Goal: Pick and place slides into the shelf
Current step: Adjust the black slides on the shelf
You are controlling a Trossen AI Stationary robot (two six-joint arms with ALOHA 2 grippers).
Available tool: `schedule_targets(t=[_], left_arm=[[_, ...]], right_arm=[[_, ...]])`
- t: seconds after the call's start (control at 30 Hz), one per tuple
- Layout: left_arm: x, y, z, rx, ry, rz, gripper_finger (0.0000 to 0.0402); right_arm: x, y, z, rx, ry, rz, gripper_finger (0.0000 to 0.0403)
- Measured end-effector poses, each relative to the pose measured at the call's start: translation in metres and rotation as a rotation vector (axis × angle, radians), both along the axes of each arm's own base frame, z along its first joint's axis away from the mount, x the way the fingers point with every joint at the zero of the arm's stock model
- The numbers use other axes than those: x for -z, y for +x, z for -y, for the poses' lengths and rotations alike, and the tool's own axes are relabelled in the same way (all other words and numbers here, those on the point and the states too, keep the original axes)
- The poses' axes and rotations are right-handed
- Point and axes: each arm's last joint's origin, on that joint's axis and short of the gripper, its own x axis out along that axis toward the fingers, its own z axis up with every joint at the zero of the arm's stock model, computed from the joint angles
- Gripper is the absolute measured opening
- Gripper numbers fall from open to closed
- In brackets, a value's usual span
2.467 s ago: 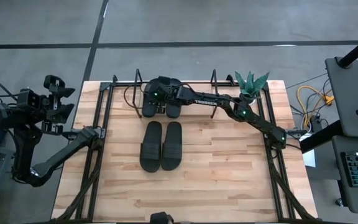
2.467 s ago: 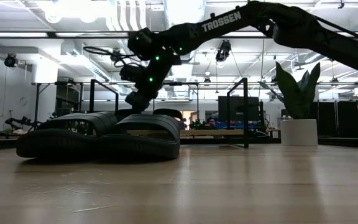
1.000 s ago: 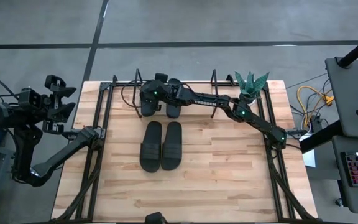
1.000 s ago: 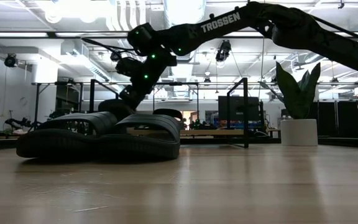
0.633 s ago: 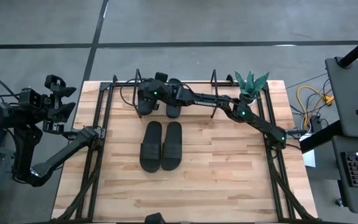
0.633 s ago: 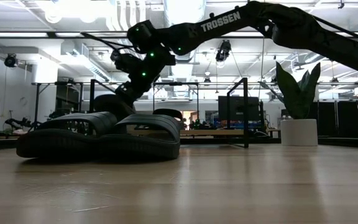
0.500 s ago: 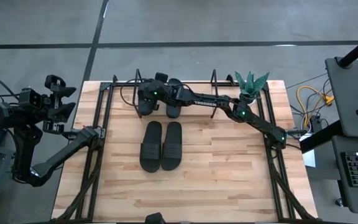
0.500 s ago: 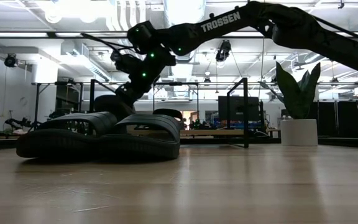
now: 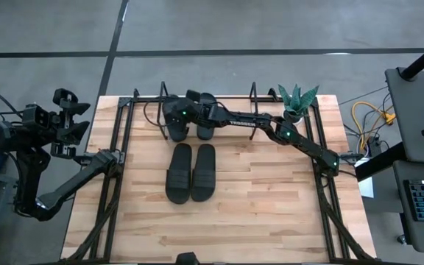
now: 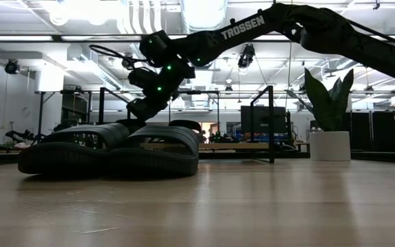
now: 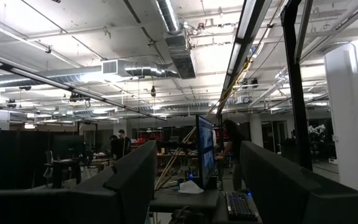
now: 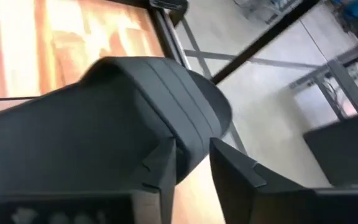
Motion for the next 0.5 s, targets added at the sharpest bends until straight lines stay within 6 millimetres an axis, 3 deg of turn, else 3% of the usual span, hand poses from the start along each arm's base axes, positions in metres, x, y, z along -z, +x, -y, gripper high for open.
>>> schedule_targets(t=[0.27,0.5], left_arm=[[0.0,0.0,0.0,0.0,0.0,-0.001,0.0217],[0.0,0.0,0.0,0.001,-0.001,-0.001,0.0217]], right_arm=[[-0.003,0.0,0.0,0.015,0.005,0.02,0.015],[-0.012,-0.004,-0.003,0.033,0.033,0.019,0.0168]])
